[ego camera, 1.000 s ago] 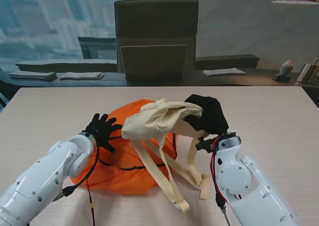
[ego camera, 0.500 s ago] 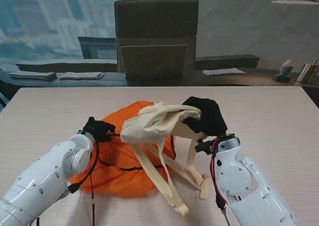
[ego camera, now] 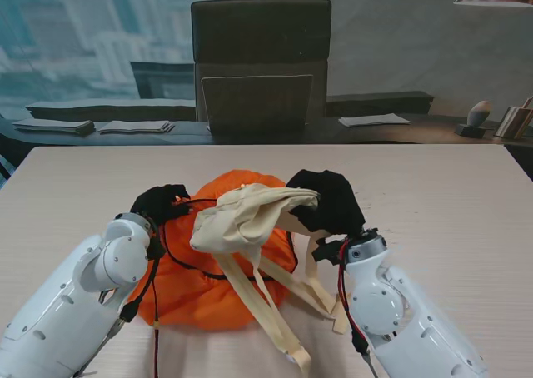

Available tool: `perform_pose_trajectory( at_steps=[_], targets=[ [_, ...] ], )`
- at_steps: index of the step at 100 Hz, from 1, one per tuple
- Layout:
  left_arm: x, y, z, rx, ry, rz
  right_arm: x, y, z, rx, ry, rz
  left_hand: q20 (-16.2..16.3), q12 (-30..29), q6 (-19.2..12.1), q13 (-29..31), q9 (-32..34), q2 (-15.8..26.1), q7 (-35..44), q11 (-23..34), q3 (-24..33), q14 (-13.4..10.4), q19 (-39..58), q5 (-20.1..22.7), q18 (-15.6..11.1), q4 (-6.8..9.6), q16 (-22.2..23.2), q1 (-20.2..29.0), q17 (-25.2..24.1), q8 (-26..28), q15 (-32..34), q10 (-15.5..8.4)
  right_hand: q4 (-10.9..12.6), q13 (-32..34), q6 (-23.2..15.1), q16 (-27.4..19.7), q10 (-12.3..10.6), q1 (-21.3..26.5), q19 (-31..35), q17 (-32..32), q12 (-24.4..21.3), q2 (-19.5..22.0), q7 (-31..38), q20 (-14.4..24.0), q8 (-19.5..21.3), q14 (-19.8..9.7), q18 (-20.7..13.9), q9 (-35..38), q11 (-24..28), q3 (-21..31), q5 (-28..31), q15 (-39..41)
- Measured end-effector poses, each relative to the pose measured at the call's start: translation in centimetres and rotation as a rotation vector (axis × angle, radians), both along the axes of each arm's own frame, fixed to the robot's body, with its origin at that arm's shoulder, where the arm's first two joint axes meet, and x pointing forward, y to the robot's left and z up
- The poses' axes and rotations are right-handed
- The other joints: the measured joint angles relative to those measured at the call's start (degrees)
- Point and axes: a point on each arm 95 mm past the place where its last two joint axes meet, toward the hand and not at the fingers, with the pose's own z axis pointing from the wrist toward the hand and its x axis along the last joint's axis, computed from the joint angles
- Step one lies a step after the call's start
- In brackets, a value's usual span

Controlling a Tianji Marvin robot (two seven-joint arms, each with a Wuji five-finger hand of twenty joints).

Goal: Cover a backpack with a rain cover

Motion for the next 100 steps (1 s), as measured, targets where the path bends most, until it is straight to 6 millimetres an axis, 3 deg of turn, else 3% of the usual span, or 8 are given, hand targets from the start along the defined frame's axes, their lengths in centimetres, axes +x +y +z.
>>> perform_pose_trajectory(
  at_steps=[14,28,42,50,67,80,93,100],
  targets=[
    [-0.3,0.0,0.4,-0.049,0.002,0.010,1.2,1.9,-1.7,0.006,-0.011,-0.110,1.3,-0.2,0.2,-2.8,-0.9,0.0,0.0,-0.4,0.0,0.2,2.3,-0.1,0.0,0.00,0.0,0.1,-0.8,1.3,-0.2,0.0,0.0,-0.6,0.0,0.0,0.0,0.0,-0.7,-0.1,-0.4,0.0,0.0,0.0,0.0,-0.1,-0.1,-0.4,0.1,0.0,0.0,0.0],
    [-0.5,-0.2,0.4,-0.123,0.002,0.018,2.3,3.9,-2.5,0.037,0.011,-0.112,1.4,-3.1,0.0,-7.9,-4.6,0.3,0.0,-5.6,-0.1,0.2,2.9,-1.4,0.0,0.00,-1.2,1.4,-2.0,3.7,-4.5,0.2,0.0,-2.4,-0.5,0.0,0.0,0.0,-2.8,-2.2,-2.4,0.0,0.2,-1.1,0.0,-0.4,-1.7,-2.3,1.0,0.3,-0.6,-0.2],
    [-0.5,-0.2,-0.1,-0.187,0.016,0.028,2.6,5.8,-3.1,0.026,-0.009,-0.112,1.4,-19.8,0.0,-16.6,-15.0,0.9,0.0,-10.0,-1.4,-0.2,2.9,-2.3,-0.1,0.00,-5.6,2.8,-4.7,5.4,-10.8,3.0,0.0,-5.3,-2.2,-2.9,-1.1,0.0,-5.2,-4.2,-5.6,0.0,2.1,-4.3,-0.1,-1.3,-3.6,-4.6,1.5,0.9,-2.1,-2.8],
    [-0.5,-0.2,-0.3,-0.321,0.039,0.047,2.9,6.7,-4.0,-0.014,0.009,-0.125,1.3,-24.5,0.0,-19.7,-18.5,0.9,0.0,-12.4,-1.4,-0.5,1.6,-2.3,-0.7,0.00,-7.2,2.9,-6.2,5.4,-13.6,4.0,-0.1,-7.1,-2.2,-4.9,-1.2,0.5,-6.5,-5.1,-7.7,0.0,2.4,-6.0,-1.5,-1.4,-4.0,-5.9,1.2,0.9,-2.1,-4.8],
    [-0.9,-0.3,-0.1,-0.264,0.015,0.011,3.1,8.5,-6.2,-0.188,0.054,-0.123,0.7,-25.9,0.0,-20.3,-19.1,0.9,0.0,-12.9,-1.4,-1.1,0.7,-2.3,-0.8,0.00,-7.8,2.9,-6.9,5.4,-13.9,4.0,-0.2,-7.4,-3.3,-7.0,-1.2,0.5,-6.5,-5.1,-11.2,0.0,2.9,-7.2,-3.0,-1.6,-4.0,-6.0,0.6,0.9,-2.1,-6.2],
    [-1.5,-0.6,0.1,-0.337,0.030,-0.054,3.3,9.2,-7.8,-0.297,0.089,-0.137,-0.8,-26.5,0.0,-20.3,-19.1,1.0,0.0,-12.9,-1.7,-1.2,-2.4,-2.3,-0.8,-0.19,-8.5,3.5,-8.1,5.5,-14.3,4.0,-0.8,-7.9,-5.3,-7.2,-1.2,0.5,-6.5,-5.2,-11.4,-0.3,3.1,-7.3,-3.0,-1.6,-4.0,-6.6,0.0,0.9,-2.2,-6.5],
    [-2.1,-1.0,0.4,-0.248,0.039,-0.163,3.7,9.3,-8.9,-0.378,0.146,-0.140,-3.0,-26.9,-0.8,-20.2,-19.1,1.7,-0.5,-12.9,-3.0,-2.5,-6.7,-3.0,-1.4,-0.19,-9.3,3.4,-9.4,6.9,-16.2,3.2,-0.8,-7.9,-6.7,-7.4,-1.2,0.5,-6.5,-5.7,-11.7,-0.6,3.2,-7.3,-3.0,-1.6,-4.0,-6.6,-0.6,0.9,-2.2,-7.7],
    [-2.4,-1.1,0.5,-0.236,0.058,-0.217,3.7,9.2,-9.0,-0.370,0.151,-0.145,-4.0,-27.3,-1.6,-20.4,-20.1,3.1,-2.7,-14.6,-3.0,-3.2,-8.6,-6.4,-1.6,0.83,-10.0,0.9,-9.8,7.5,-17.6,3.2,-0.8,-7.9,-6.7,-7.4,-1.2,0.6,-6.5,-5.8,-11.7,-0.6,3.2,-7.3,-3.1,-1.6,-3.9,-6.6,-0.6,0.9,-2.2,-7.7]
  ],
)
